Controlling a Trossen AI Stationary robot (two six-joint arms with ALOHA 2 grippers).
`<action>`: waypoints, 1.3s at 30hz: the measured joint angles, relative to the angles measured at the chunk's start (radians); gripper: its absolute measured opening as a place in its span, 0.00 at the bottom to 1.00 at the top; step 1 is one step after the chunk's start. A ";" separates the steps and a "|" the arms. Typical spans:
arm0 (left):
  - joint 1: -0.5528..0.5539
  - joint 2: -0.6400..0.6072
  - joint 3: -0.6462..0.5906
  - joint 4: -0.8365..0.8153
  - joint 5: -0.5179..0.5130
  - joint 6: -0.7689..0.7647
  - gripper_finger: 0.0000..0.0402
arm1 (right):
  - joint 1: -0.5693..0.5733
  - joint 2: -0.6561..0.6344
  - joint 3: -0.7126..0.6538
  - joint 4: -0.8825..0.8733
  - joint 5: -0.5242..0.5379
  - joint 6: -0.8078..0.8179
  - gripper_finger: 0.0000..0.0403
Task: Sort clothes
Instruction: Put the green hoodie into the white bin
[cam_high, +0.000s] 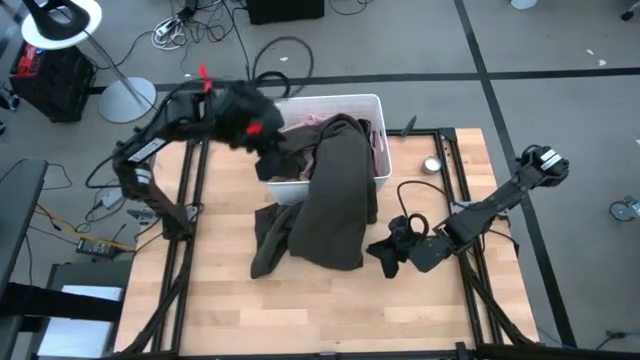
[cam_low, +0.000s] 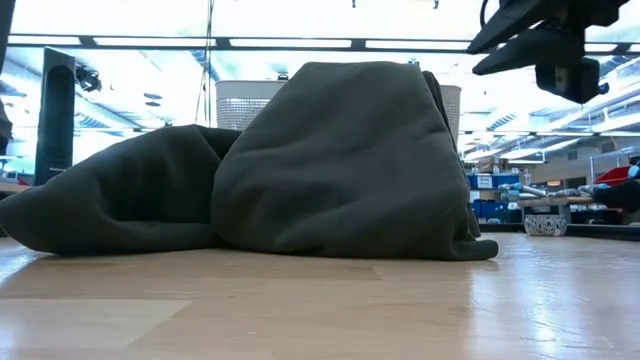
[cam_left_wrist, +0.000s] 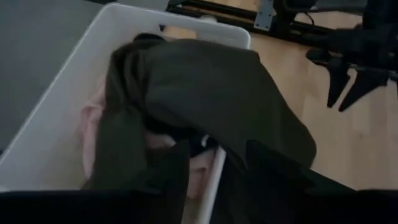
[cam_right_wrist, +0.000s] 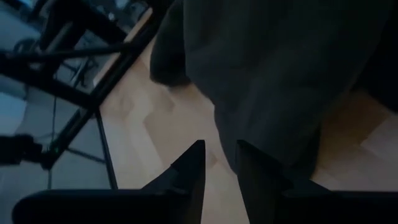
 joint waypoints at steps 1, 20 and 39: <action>-0.026 -0.014 -0.021 -0.001 -0.026 -0.024 0.40 | 0.003 -0.007 0.000 -0.010 -0.014 -0.005 0.22; -0.516 -0.397 -0.894 0.487 -0.394 -0.611 0.40 | 0.022 -0.156 0.000 -0.188 -0.061 -0.060 0.24; -0.574 -0.412 -1.297 0.690 -0.340 -0.952 0.40 | -0.060 -0.111 0.000 -0.284 -0.064 -0.005 0.71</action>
